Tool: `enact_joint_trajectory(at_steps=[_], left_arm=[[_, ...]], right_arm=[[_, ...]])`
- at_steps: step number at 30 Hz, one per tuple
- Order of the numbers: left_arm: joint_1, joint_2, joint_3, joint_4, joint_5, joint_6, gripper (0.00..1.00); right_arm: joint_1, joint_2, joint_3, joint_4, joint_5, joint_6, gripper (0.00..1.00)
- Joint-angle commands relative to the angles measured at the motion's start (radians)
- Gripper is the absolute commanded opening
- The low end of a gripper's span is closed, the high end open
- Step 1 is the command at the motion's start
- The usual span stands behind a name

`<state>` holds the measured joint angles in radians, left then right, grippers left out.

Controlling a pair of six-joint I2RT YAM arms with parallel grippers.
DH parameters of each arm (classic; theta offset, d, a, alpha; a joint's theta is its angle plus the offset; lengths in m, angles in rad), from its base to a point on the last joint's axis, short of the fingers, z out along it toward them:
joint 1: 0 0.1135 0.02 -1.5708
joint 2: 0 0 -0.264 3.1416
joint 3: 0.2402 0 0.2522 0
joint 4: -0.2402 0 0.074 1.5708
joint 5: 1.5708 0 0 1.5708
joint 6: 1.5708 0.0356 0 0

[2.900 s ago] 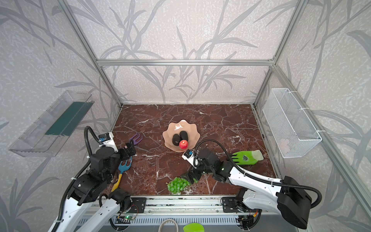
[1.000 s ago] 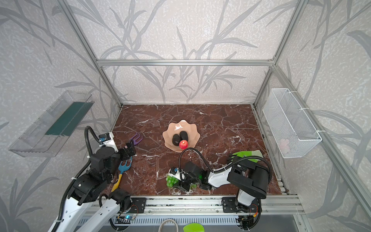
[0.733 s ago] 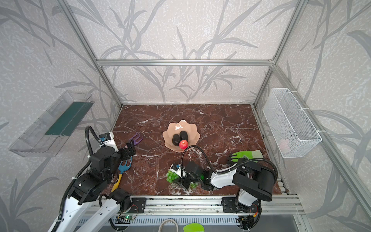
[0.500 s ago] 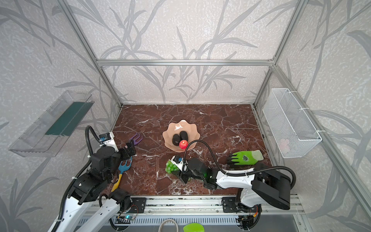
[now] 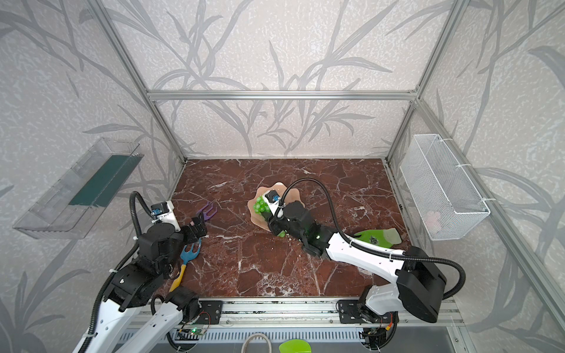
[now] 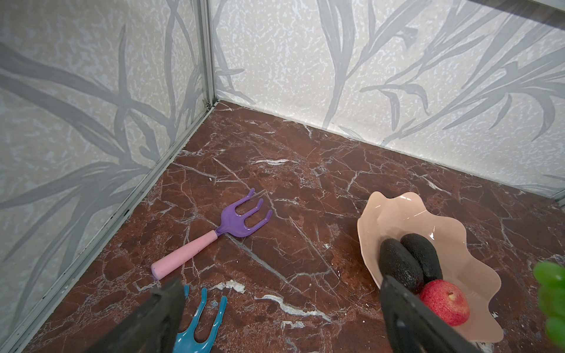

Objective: Place and organize the fake fruits in the fruit bowl
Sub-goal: 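Lift the grapes with the right gripper and lay them over the bowl fruit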

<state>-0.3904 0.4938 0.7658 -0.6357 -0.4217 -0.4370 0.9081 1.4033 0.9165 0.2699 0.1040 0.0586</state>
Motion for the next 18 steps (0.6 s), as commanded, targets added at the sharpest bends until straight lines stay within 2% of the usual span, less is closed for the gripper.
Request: enact_joint_trajectory(at_steps=[1,10,18], left_arm=[[0.006,-0.009,0.024,-0.019,-0.021,0.006,1.00],[0.005,-0.009,0.024,-0.019,-0.024,0.007,1.00],[0.005,-0.009,0.023,-0.022,-0.024,0.006,1.00]], right_arm=[[-0.046,0.073,0.040,0.016,-0.014,-0.013,0.41],[-0.150,0.337,0.137,0.135,-0.077,0.023,0.40],[-0.168,0.454,0.185,0.160,-0.102,0.026,0.44]])
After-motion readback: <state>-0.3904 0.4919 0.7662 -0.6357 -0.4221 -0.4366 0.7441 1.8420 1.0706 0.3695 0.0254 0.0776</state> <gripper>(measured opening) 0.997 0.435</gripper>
